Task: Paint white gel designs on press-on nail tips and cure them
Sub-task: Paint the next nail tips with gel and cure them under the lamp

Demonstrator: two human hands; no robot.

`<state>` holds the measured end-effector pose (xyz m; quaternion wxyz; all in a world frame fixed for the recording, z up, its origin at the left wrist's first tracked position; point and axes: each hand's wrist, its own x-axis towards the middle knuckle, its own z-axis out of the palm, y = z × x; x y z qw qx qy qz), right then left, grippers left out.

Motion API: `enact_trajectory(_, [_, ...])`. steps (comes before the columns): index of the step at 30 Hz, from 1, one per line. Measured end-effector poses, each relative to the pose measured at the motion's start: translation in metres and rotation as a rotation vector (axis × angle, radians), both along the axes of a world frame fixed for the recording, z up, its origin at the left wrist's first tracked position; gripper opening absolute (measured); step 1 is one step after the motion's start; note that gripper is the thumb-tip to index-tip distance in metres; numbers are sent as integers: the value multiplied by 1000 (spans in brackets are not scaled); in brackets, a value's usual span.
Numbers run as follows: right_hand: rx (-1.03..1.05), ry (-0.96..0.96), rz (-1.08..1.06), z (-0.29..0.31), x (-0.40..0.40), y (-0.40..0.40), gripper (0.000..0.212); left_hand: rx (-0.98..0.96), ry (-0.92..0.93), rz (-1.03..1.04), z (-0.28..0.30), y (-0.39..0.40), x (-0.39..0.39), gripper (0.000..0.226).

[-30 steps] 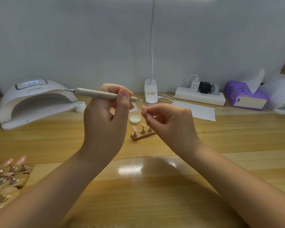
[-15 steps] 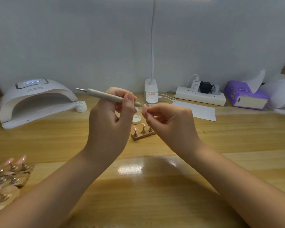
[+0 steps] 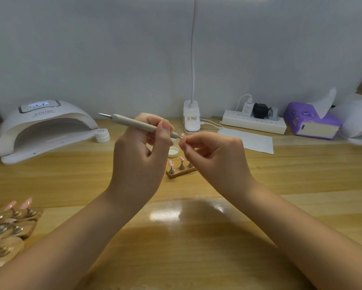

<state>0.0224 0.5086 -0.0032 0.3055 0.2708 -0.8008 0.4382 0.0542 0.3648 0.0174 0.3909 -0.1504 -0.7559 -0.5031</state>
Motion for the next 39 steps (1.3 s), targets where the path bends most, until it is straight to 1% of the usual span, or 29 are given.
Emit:
enact_trajectory(9, [-3, 11, -1, 0, 0, 1, 14, 8, 3, -3, -1, 0, 1, 16])
enact_trajectory(18, [-43, -29, 5, 1, 1, 0, 12, 36, 67, -13, 7, -2, 4, 13])
enact_trajectory(27, [-37, -40, 13, -1, 0, 1, 12, -56, 24, 0, 1, -1, 1, 13])
enact_trajectory(36, [-26, -20, 7, -1, -1, 1, 13, -75, 29, 5, -1, -1, 0, 13])
enact_trajectory(39, [-41, 1, -1, 1, 0, 1, 13, -37, 52, -7, 1, -1, 1, 13])
